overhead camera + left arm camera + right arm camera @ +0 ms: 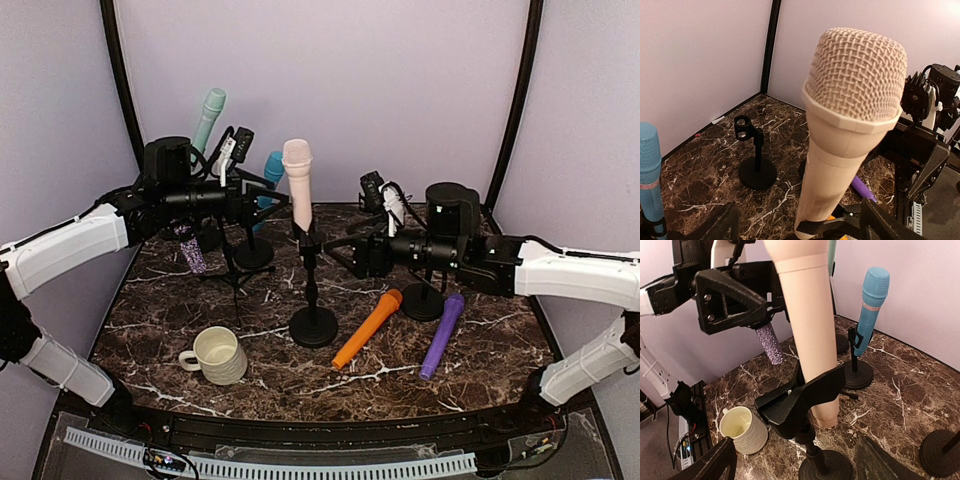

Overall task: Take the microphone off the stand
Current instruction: Adjust the microphone stand with the microphone at the center of the board.

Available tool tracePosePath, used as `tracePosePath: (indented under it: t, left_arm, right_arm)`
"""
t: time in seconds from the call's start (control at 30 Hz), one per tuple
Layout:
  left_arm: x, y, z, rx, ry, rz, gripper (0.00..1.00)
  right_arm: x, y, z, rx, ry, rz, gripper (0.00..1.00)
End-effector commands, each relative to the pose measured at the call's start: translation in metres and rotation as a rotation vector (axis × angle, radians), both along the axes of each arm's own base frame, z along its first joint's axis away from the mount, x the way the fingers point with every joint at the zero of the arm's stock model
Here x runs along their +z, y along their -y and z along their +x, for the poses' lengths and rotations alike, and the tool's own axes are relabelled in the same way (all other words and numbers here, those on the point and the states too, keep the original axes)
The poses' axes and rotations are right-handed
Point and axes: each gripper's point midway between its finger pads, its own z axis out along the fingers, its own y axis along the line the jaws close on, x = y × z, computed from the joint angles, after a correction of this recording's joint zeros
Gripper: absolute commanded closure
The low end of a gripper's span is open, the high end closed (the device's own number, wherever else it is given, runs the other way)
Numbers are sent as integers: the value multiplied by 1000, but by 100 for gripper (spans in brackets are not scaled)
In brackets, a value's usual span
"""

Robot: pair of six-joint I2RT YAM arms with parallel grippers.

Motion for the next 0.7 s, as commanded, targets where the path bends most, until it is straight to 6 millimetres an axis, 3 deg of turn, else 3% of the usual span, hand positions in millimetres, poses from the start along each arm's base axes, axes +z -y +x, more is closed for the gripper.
tracePosePath:
  t: [0.0, 0.2, 0.43, 0.67]
  left_arm:
    - [16, 6, -23, -108, 43, -50, 15]
    - [13, -1, -23, -70, 54, -34, 16]
    - [19, -18, -13, 63, 83, -22, 16]
    - [22, -25, -13, 102, 90, -21, 16]
  right_arm:
    - [22, 4, 8, -145, -22, 96, 18]
    - [35, -7, 10, -343, -17, 45, 18]
    - [27, -20, 12, -528, -47, -62, 18]
    - [6, -38, 10, -613, -52, -201, 18]
